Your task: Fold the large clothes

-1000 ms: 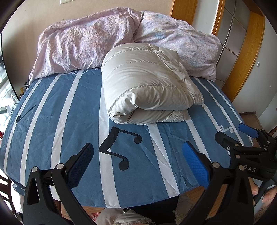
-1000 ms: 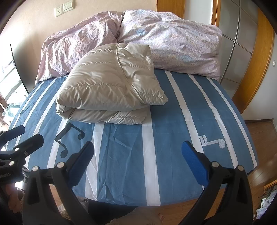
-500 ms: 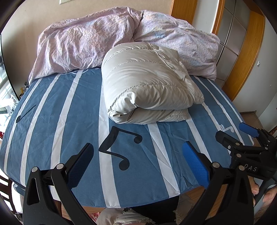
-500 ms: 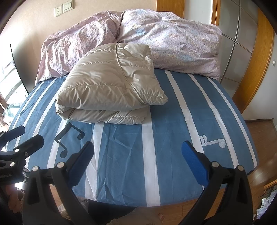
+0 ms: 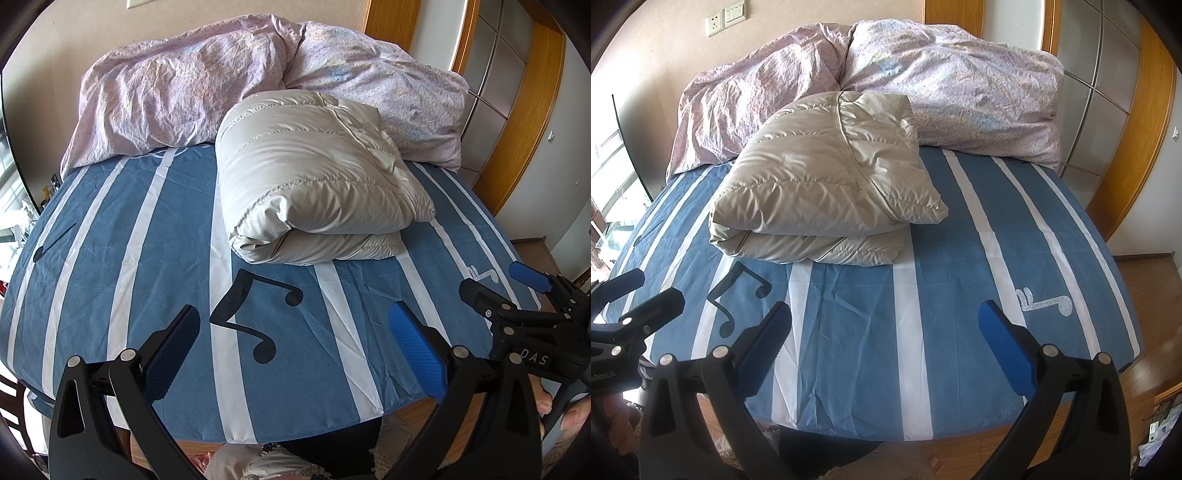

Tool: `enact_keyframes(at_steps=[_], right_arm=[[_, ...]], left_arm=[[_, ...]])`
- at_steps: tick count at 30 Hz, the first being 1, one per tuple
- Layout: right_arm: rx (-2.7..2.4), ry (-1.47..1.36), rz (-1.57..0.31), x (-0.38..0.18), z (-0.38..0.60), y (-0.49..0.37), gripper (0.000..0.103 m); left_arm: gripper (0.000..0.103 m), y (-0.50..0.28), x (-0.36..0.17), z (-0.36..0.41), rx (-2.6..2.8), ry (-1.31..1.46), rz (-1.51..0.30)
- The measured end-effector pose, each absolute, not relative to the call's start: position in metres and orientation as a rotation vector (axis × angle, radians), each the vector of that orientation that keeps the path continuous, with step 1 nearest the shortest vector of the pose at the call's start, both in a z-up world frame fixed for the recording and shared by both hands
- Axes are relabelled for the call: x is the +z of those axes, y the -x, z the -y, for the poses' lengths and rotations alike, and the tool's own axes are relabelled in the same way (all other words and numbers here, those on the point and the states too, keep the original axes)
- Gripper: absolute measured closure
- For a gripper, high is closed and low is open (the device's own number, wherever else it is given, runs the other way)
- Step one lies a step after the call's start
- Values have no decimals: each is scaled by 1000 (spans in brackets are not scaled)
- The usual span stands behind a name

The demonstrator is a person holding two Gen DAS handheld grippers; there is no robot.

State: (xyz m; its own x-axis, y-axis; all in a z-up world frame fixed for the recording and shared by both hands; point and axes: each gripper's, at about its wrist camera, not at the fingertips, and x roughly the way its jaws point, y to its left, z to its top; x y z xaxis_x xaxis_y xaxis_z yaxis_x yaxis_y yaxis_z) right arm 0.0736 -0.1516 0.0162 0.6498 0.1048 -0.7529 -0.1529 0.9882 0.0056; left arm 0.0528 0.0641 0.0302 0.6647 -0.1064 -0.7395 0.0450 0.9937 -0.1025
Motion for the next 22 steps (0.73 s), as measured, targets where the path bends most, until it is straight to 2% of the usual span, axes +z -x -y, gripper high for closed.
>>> enact_keyframes(at_steps=[22], right_arm=[[147,58,-854,15,153,-77,2]], left_arm=[[1,-53,27,-65,-84,82,-845]])
